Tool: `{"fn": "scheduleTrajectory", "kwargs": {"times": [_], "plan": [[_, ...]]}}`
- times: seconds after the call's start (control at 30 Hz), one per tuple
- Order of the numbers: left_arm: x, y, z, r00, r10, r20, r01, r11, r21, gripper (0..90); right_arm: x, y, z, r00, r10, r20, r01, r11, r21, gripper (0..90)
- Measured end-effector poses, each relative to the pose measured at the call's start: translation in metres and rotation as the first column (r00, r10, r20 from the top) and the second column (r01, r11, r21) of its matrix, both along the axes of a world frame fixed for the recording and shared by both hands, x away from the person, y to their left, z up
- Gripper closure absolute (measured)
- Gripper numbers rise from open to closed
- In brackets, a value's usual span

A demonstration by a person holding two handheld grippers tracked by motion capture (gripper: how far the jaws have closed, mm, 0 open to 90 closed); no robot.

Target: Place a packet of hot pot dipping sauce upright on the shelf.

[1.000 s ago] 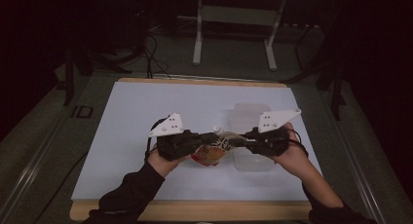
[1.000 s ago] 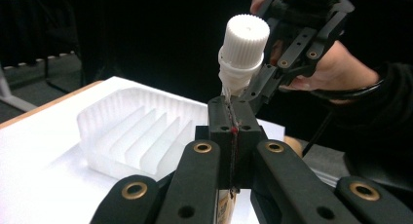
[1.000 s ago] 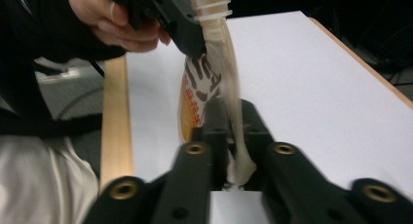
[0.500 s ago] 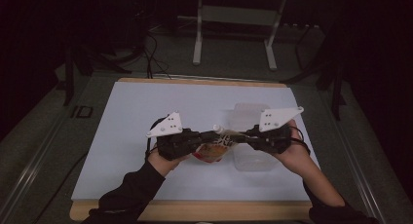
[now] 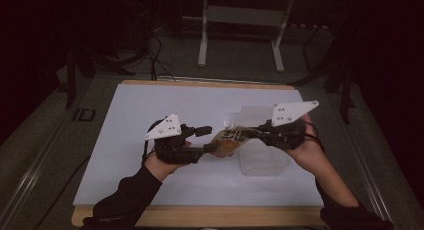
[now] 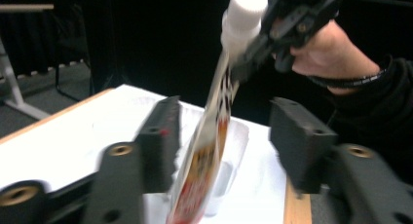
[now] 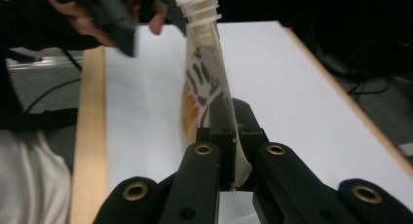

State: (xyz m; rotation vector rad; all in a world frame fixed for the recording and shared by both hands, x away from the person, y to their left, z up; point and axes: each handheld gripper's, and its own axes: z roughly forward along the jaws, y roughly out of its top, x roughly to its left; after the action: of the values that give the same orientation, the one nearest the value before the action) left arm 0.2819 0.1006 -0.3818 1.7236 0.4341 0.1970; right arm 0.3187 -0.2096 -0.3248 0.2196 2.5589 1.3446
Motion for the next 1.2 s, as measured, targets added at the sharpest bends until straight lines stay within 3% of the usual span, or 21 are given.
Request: {"fn": "scheduleTrajectory", "kwargs": {"times": [0.07,0.13,0.23,0.33,0.4,0.57,0.73,0.87,1.07,1.2], "plan": [[-0.002,0.003,-0.001,1.0000,0.000,0.005,0.000,1.0000,0.007,26.7,0.002,-0.003,0.004,1.0000,-0.008,0.002,0.008,0.9999,0.008,90.0],[-0.002,0.006,-0.003,0.9993,-0.035,-0.015,0.035,0.9991,0.024,14.8,0.005,-0.007,0.009,0.9998,-0.016,0.009,0.016,0.9998,0.011,90.0],[-0.003,0.011,-0.007,0.9999,-0.012,-0.008,0.012,0.9990,0.042,13.7,0.009,-0.011,0.015,0.9991,-0.033,0.025,0.033,0.9994,0.010,90.0],[-0.003,0.018,-0.012,0.9996,0.024,-0.013,-0.023,0.9976,0.065,6.3,0.013,-0.016,0.020,0.9984,-0.045,0.033,0.045,0.9990,0.005,90.0],[-0.003,0.023,-0.016,0.9986,0.038,-0.037,-0.035,0.9964,0.077,3.4,0.017,-0.019,0.023,0.9980,-0.051,0.037,0.051,0.9987,-0.005,90.0],[-0.003,0.038,-0.029,0.9935,0.086,-0.074,-0.077,0.9895,0.123,1.9,0.026,-0.027,0.031,0.9974,-0.056,0.045,0.056,0.9984,0.002,90.0],[-0.006,0.054,-0.040,0.9879,0.120,-0.098,-0.108,0.9873,0.116,1.9,0.034,-0.034,0.036,0.9960,-0.058,0.067,0.059,0.9983,-0.006,90.0],[-0.011,0.068,-0.055,0.9792,0.162,-0.121,-0.147,0.9812,0.124,1.9,0.041,-0.043,0.038,0.9958,-0.056,0.073,0.057,0.9983,-0.011,90.0],[-0.022,0.079,-0.079,0.9698,0.194,-0.148,-0.170,0.9724,0.160,1.9,0.051,-0.054,0.036,0.9958,-0.053,0.074,0.056,0.9976,-0.039,90.0],[-0.024,0.082,-0.089,0.9662,0.199,-0.164,-0.173,0.9717,0.161,1.9,0.060,-0.058,0.032,0.9962,-0.071,0.050,0.075,0.9931,-0.090,90.0]]}}
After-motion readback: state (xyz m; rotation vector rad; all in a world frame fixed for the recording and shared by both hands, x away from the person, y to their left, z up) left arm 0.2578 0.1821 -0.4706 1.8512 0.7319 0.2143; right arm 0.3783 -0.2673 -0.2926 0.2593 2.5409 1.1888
